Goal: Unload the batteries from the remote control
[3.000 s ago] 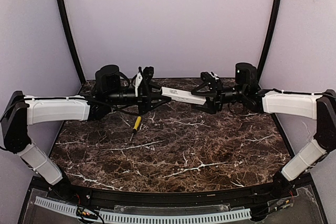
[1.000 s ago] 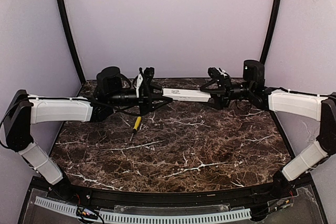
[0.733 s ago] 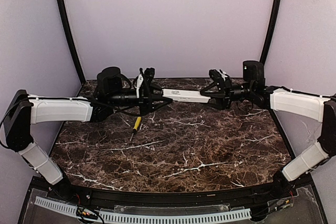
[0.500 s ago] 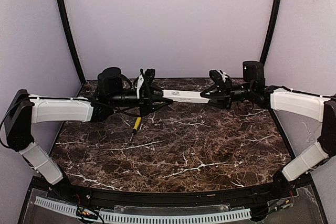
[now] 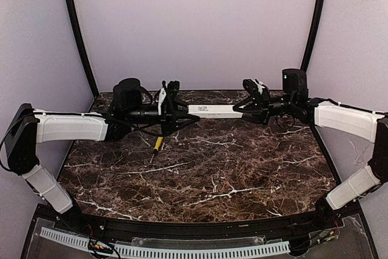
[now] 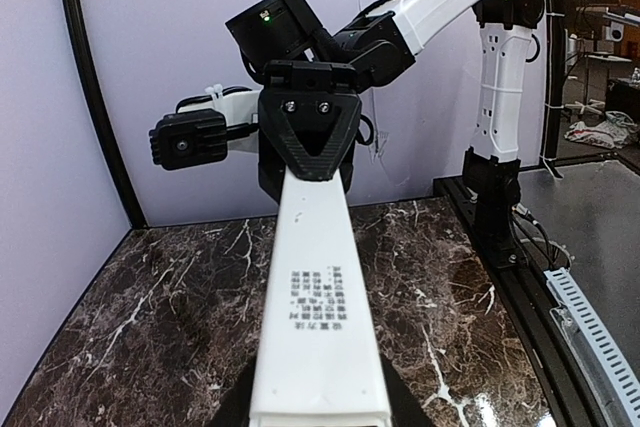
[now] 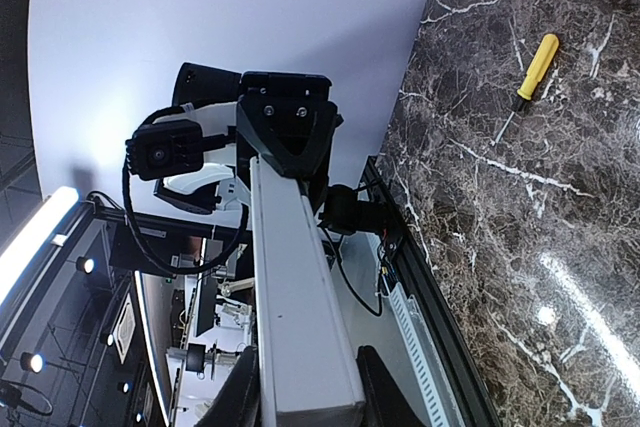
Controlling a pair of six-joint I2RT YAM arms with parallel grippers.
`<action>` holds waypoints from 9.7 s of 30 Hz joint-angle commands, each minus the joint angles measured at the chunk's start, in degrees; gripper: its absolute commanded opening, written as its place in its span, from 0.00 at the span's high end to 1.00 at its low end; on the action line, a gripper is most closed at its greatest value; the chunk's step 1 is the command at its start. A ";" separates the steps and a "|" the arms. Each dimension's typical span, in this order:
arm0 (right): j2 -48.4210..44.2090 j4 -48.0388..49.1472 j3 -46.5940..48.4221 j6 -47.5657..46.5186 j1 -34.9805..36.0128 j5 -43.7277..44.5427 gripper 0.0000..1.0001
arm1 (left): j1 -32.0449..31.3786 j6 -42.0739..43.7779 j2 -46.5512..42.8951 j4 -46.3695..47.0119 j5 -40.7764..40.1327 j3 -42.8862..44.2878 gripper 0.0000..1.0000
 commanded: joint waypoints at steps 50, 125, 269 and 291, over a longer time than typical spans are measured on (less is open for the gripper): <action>-0.70 9.86 -4.29 2.96 0.06 2.17 1.00 | -1.17 1.41 3.30 -0.18 -1.91 0.35 0.50; 3.87 -14.77 5.64 -11.77 -1.54 4.89 0.79 | -1.25 5.69 7.70 -3.29 -5.31 1.71 1.00; 11.58 -39.24 14.80 -56.28 11.87 58.38 0.31 | -4.34 8.96 16.49 -5.57 -20.95 -15.93 0.70; 12.36 -39.58 16.27 -55.76 11.77 57.61 0.30 | -4.29 6.67 11.80 -3.49 -23.02 -18.05 0.53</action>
